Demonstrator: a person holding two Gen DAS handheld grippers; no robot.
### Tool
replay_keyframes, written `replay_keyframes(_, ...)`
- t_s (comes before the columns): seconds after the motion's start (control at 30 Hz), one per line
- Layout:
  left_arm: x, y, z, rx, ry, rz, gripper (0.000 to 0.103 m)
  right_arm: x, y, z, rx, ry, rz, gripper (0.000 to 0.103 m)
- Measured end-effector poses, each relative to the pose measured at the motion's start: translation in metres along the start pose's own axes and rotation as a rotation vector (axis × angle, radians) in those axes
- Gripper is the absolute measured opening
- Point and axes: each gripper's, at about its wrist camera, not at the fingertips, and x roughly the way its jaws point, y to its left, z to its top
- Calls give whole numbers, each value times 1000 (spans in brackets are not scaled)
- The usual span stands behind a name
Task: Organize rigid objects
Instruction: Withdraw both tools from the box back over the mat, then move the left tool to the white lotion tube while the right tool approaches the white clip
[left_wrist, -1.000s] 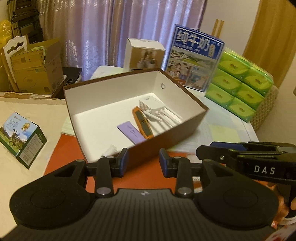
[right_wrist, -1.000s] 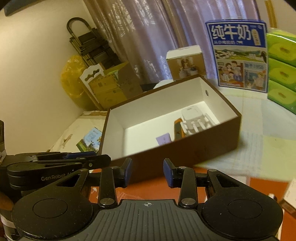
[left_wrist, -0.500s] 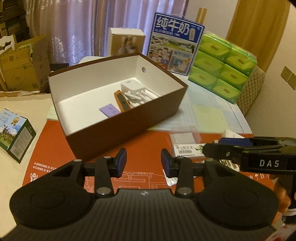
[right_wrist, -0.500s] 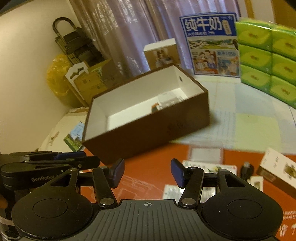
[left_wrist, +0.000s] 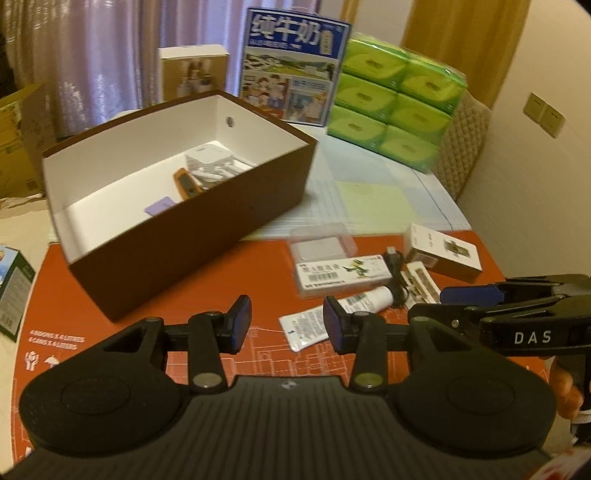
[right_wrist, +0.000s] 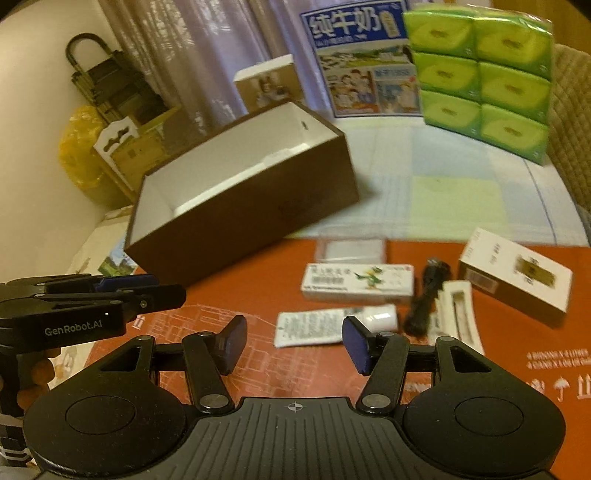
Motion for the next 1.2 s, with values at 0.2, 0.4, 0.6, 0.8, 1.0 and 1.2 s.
replay_keyframes(0.2, 15, -14, 0, 43, 32, -30, 37, -10, -16, -8, 60, -3, -40, 54)
replay_keyframes(0.4, 28, -27, 0, 96, 52, -78, 37, -18, -30, -13, 106, -13, -76, 54)
replay_keyframes(0.6, 45, -36, -5, 135, 86, -102, 37, -23, -43, -17, 129, -21, -128, 54)
replay_keyframes(0.8, 63, -40, -10, 171, 117, -115, 39, -23, -53, -21, 132, -19, -180, 54)
replay_keyframes(1.0, 85, -44, -12, 237, 126, -133, 46, -13, -62, -28, 93, 5, -241, 55)
replay_keyframes(1.2, 114, -47, -10, 312, 155, -161, 46, 1, -77, -34, 87, 35, -273, 55)
